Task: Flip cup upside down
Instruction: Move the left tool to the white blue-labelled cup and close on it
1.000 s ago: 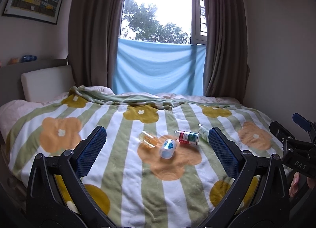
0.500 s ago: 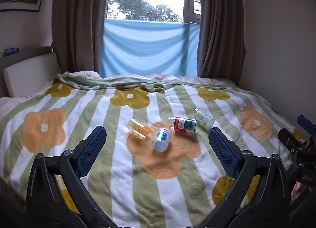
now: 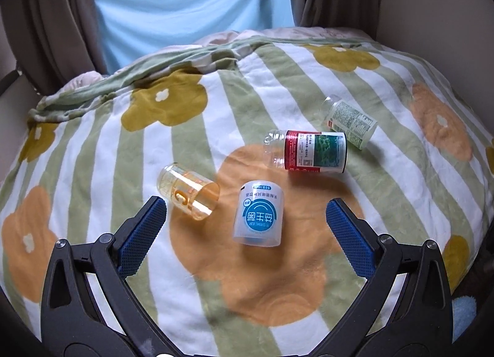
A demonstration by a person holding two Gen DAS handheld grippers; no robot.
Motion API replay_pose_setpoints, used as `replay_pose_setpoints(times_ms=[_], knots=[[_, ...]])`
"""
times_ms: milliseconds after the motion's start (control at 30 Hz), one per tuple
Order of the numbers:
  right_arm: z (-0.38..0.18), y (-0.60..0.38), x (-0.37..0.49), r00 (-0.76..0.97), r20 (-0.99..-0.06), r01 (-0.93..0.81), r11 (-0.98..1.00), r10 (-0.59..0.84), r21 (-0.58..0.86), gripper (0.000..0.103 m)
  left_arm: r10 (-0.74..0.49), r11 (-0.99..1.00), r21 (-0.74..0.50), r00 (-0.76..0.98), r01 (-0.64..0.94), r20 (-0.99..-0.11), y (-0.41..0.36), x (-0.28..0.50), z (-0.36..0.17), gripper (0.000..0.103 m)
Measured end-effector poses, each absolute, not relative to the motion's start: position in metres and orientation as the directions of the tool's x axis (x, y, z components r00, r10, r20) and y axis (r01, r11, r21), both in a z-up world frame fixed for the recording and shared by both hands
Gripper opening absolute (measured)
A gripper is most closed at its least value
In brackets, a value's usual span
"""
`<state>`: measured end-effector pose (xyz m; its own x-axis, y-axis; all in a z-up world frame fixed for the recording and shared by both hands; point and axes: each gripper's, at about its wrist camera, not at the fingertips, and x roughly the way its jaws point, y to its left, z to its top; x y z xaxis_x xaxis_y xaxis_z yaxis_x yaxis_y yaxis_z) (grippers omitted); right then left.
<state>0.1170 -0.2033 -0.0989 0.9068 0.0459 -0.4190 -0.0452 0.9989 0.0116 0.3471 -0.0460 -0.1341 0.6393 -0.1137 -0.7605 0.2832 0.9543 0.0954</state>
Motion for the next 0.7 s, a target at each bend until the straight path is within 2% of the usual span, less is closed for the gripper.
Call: replay_pose_setpoints(times_ms=[233, 367, 533, 667, 700], knots=[[-0.124, -0.206, 0.137, 0.88, -0.471, -0.057, 0.998, 0.065, 0.032, 0.103, -0.094, 0.93, 0.091, 0.468, 0.357, -0.879, -0.069, 0.412, -0.19, 0.102], [-0.132, -0.211, 0.142, 0.872, -0.486, -0.053, 0.998, 0.066, 0.04, 0.103, -0.08, 0.924, 0.08, 0.394, 0.373, -0.916, -0.076, 0.429, -0.21, 0.093], [-0.138, -0.22, 0.147, 0.865, -0.497, -0.045, 0.997, 0.073, 0.068, 0.103, -0.057, 0.921, 0.081, 0.336, 0.382, -0.94, -0.083, 0.437, -0.225, 0.079], [-0.14, -0.225, 0.146, 0.86, -0.503, -0.045, 0.995, 0.086, 0.092, 0.103, -0.036, 0.918, 0.087, 0.299, 0.387, -0.953, -0.089, 0.441, -0.235, 0.073], [-0.14, -0.226, 0.146, 0.859, -0.504, -0.046, 0.994, 0.088, 0.095, 0.103, -0.028, 0.917, 0.092, 0.293, 0.388, -0.956, -0.091, 0.441, -0.237, 0.068]])
